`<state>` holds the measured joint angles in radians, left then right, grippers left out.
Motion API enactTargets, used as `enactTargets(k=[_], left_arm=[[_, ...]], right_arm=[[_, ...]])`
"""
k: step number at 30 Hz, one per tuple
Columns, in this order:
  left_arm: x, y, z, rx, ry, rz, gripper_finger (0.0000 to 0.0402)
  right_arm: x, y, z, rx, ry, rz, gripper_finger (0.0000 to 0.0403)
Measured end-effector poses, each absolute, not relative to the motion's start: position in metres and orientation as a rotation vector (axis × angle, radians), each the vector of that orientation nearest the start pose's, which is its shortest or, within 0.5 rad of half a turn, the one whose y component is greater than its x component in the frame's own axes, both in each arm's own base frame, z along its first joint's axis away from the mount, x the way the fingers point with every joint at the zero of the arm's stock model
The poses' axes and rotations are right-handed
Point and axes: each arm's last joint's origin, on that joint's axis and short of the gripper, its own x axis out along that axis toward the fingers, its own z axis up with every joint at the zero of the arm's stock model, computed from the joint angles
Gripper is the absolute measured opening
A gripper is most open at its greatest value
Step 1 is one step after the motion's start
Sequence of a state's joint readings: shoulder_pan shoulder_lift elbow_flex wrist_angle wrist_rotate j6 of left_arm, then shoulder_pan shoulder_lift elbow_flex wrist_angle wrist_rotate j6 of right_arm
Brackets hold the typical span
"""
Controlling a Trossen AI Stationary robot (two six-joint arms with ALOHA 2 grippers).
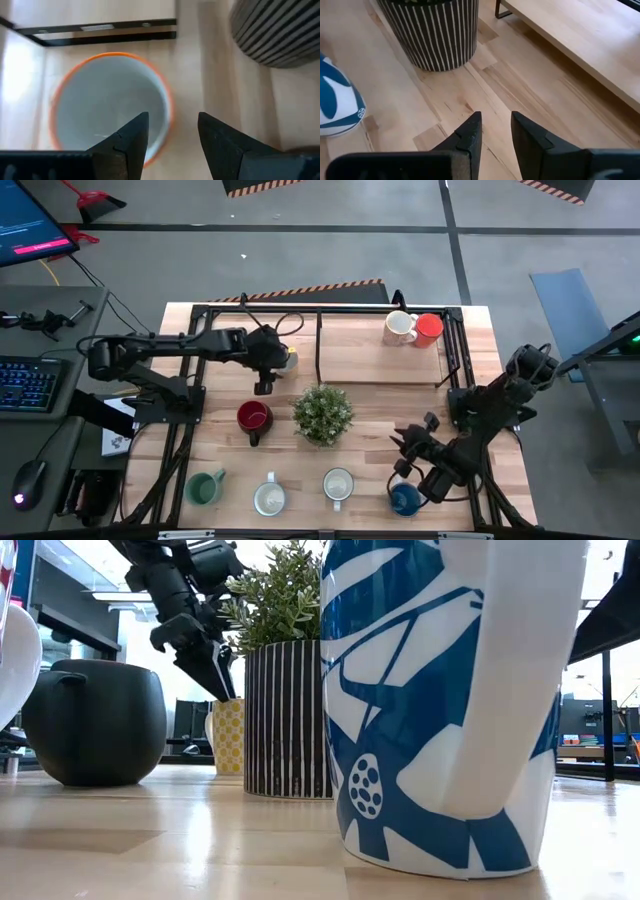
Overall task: Place coffee mugs
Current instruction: Put the yellow patterned mug on the shelf
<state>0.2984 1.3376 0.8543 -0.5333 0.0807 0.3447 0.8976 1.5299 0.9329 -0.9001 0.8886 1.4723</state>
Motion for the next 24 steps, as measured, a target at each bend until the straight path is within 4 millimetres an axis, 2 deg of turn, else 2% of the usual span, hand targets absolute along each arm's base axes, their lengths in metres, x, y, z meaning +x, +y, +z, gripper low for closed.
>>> enactTargets(k=[16, 24], left_arm=[[0.266, 0.076, 0.188, 0.145, 1.075, 0.03, 0.0161], [0.266, 0.077, 0.187, 0.158, 1.08, 0.051, 0.016]], right_arm=[[0.173, 0.185, 0.194, 0.191, 0.624, -0.583, 0.0083], [0.173, 0.184, 0.195, 0.17, 0.598, -0.589, 0.0083]])
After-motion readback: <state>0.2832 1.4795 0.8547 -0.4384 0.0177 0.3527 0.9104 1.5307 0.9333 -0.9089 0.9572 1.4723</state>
